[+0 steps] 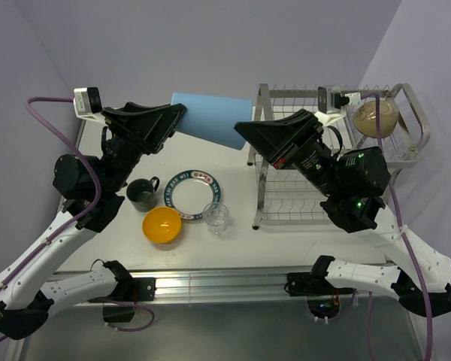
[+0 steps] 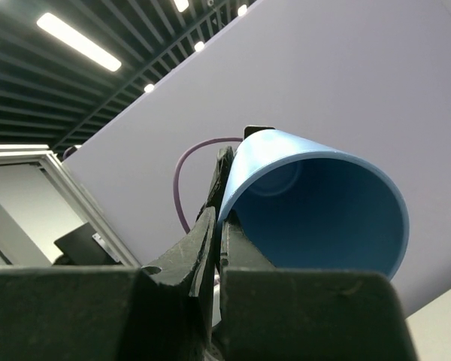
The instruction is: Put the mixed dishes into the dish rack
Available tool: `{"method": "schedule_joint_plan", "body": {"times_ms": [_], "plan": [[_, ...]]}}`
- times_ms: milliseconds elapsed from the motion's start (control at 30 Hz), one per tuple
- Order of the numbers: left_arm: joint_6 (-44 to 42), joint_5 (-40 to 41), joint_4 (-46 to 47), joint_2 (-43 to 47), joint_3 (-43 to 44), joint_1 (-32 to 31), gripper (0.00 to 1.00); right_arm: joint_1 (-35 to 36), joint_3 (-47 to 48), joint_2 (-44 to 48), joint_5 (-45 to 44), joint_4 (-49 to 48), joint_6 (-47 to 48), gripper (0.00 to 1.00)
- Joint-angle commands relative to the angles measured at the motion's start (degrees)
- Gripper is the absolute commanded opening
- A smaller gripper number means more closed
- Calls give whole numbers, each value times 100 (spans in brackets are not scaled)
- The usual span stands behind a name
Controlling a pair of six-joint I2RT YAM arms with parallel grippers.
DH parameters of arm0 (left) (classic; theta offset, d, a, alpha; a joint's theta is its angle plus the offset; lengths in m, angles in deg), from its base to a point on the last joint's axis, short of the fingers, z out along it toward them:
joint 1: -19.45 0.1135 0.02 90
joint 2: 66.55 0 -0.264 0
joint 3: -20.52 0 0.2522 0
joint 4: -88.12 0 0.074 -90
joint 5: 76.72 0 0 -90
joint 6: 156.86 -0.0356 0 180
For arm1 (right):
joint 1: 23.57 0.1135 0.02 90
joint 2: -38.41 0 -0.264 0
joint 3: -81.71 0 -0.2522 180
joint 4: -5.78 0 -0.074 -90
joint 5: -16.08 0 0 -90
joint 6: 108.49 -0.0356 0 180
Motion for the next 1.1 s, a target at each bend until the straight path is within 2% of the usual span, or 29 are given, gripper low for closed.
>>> {"method": "schedule_joint_plan", "body": {"times_ms": [0, 133, 167, 333, 367, 433, 467, 500, 533, 567, 667, 700, 733, 767, 800, 833, 867, 1000, 1033, 1067], "plan": [[-9, 62, 266, 70, -21, -17, 80, -26, -40, 99, 60, -419, -106, 0], [52, 10, 319, 88, -83, -9, 73, -35, -23, 99, 69, -419, -89, 0], [52, -43, 319, 88, -83, -9, 66, -26, -31, 99, 51, -436, -98, 0], [105, -113, 293, 132, -127, -9, 48, -35, -14, 126, -45, -454, -63, 0], [114, -122, 284, 132, -144, -9, 41, -35, -23, 117, -46, -454, -63, 0], [122, -148, 284, 141, -153, -9, 34, -43, -31, 117, -37, -445, -45, 0], [149, -166, 310, 141, -153, 0, 24, -43, -40, 117, -54, -445, -54, 0], [166, -218, 328, 132, -153, 17, 19, -61, -49, 126, -54, -436, -36, 0], [227, -262, 319, 123, -145, 26, 5, -70, -40, 126, -63, -393, -28, 0], [271, -315, 310, 106, -110, 52, 0, -78, -40, 126, -63, -357, -45, 0], [456, -491, 231, 71, -127, 123, 0, -105, -5, 126, -55, -225, -54, 0], [491, -517, 153, 70, -127, 167, 0, -114, -5, 134, -54, -199, -63, 5], [518, -605, -13, 70, -127, 193, 0, -131, 38, 143, -63, -42, -63, 15], [518, -640, -111, 88, -136, 228, 0, -131, 74, 143, -89, 64, -63, 47], [509, -658, -260, 140, -136, 298, 0, -131, 144, 178, -194, 326, -2, 70], [431, -702, -444, 184, -179, 342, 0, -131, 162, 204, -247, 442, 34, 90], [387, -676, -567, 237, -206, 386, 0, -140, 153, 248, -283, 512, 78, 99], [-131, -509, -1769, 405, 65, 597, 0, -157, 223, 538, -634, 1057, 402, 100], [-550, -457, -2086, 378, 371, 589, 0, -158, 267, 582, -756, 1293, 464, 100], [-763, -317, -2733, 343, 557, 598, 0, -149, 311, 635, -914, 1434, 534, 100]]}}
